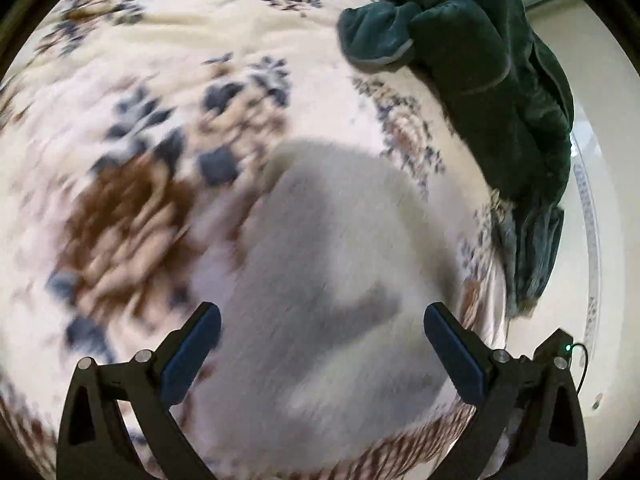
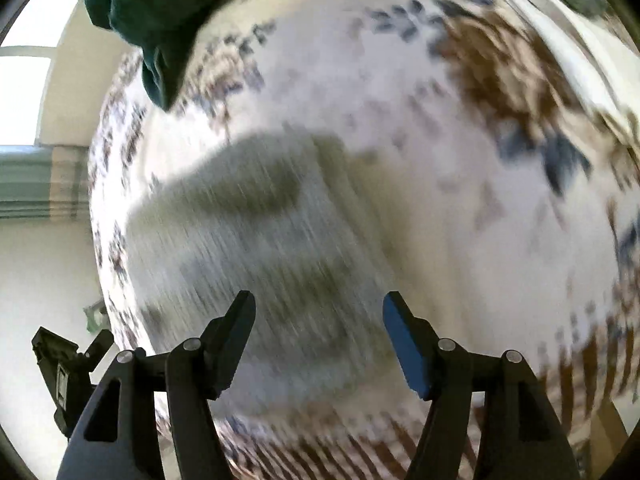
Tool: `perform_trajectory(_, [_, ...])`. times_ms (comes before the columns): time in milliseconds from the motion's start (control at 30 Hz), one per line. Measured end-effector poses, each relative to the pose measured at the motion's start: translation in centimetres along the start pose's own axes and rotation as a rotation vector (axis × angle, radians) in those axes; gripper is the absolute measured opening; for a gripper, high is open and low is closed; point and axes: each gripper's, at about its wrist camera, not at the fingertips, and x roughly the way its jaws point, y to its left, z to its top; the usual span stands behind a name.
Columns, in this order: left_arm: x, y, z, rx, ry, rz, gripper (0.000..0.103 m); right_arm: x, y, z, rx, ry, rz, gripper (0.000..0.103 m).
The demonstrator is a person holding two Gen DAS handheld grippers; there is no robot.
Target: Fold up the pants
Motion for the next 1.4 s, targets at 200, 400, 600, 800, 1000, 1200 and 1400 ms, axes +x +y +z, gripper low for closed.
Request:
perform_trajectory(200, [8.0,0.1,6.2,0.018,0.116,0.071,0.103,4.3,4.3,8.2,-0.029,0.021,0.045,0.068])
perform_trajectory(400, [11.4,6.8,7.2,-0.196,0.202,-0.004,0.103,9.1,4.6,10.9,-0.068,0.047,-0.150,0.069])
perform_trajectory(600, [10.4,7.5,6.2,-0.219,0.185,-0.052,0.103,11.4,1.7,12.2,0.015,0.142,-0.090,0.079])
perform_trajectory(800, [4.9,4.8,4.4,-0.192,0.103,-0.161,0.103,4.7,-1.1,8.6,0.030,0.129,0.023,0.081])
perform_trajectory(1000, [1.6,4.6,-2.3,-0.210,0.147,-0.194,0.103,5.0,-4.9,0.5,0.241,0.291,0.215,0.080])
perform_trajectory(1200, [3.5,6.1,-7.2,-0.216,0.236,-0.125,0.103,8.5,-3.3,-3.8,0.305,0.381,0.255,0.025])
perform_trajectory(1400, [3.4,8.6,-10.7,-0.171,0.330,-0.013,0.103,3.1,-2.0,-5.8,0.187,0.311,0.153,0.008])
